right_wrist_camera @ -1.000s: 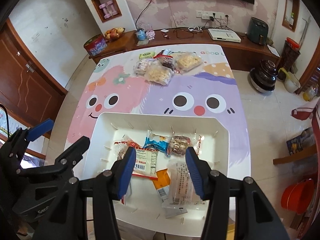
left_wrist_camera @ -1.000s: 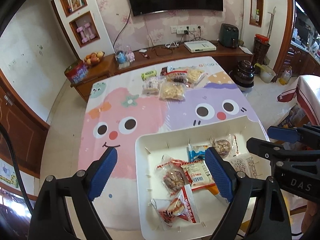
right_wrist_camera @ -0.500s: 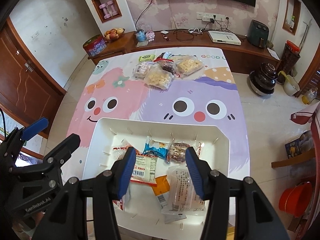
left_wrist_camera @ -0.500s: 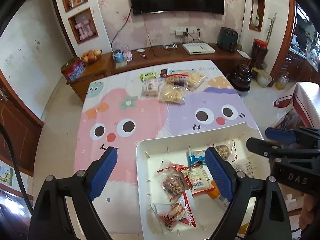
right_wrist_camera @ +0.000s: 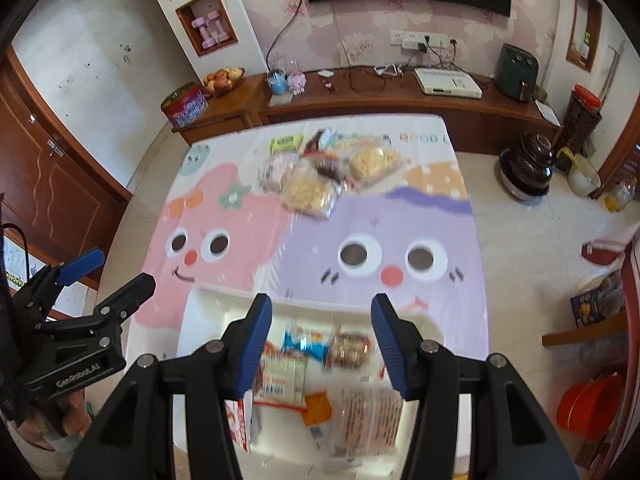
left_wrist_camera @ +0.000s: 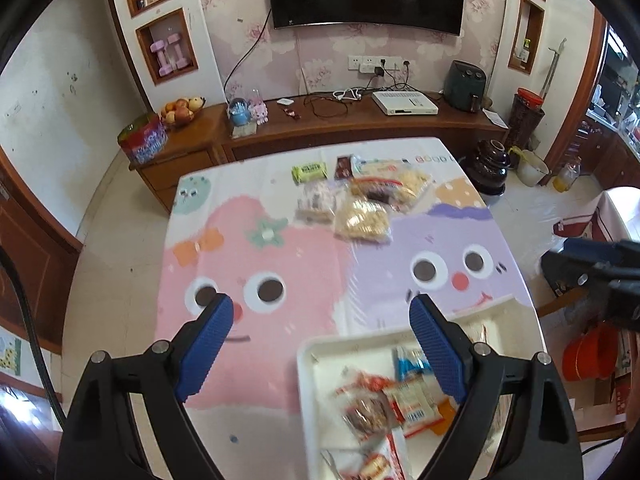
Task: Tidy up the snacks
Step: 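Withdraw both tools from the tray toward the snack pile, then grasp the purple-printed bread bag with the left tool while the right tool grasps the red-striped pack, then carry both snacks over the white tray and open both tools to drop them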
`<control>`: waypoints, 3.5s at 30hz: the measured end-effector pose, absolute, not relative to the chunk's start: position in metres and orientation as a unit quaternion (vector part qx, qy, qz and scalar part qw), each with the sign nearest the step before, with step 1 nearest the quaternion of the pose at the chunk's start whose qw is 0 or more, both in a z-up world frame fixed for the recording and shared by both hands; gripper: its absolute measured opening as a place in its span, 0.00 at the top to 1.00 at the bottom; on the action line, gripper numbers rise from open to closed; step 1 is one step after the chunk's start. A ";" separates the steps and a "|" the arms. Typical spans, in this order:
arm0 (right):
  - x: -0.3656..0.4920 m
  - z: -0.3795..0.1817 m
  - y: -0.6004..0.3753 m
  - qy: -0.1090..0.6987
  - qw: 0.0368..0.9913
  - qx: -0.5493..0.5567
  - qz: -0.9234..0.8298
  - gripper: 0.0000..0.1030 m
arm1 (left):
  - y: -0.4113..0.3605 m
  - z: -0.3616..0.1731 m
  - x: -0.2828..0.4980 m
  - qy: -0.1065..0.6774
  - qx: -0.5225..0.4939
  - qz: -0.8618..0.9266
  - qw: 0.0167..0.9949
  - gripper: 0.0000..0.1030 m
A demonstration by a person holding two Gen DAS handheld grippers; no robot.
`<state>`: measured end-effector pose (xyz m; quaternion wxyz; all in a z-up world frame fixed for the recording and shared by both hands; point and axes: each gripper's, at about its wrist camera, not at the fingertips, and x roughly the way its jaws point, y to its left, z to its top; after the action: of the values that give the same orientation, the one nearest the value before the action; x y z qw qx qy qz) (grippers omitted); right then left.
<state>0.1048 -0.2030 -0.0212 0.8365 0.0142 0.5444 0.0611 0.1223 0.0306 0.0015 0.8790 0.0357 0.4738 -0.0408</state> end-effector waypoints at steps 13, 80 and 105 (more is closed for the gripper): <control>0.226 0.029 -0.196 0.504 0.858 -0.053 0.077 0.49 | 0.041 0.025 0.262 0.471 0.067 -0.048 0.878 0.14; 0.244 -0.039 -0.205 0.541 0.832 0.015 0.124 0.93 | 0.034 -0.029 0.238 0.521 0.028 -0.081 0.849 0.56; 0.054 -0.012 -0.204 0.530 0.838 0.025 0.125 0.93 | -0.004 -0.023 0.058 0.499 0.030 -0.039 0.865 0.56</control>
<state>0.0545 -0.2040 -0.0123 0.8383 0.0254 0.5302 0.1248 0.0576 -0.0037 -0.0231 0.8653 0.0304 0.4987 -0.0394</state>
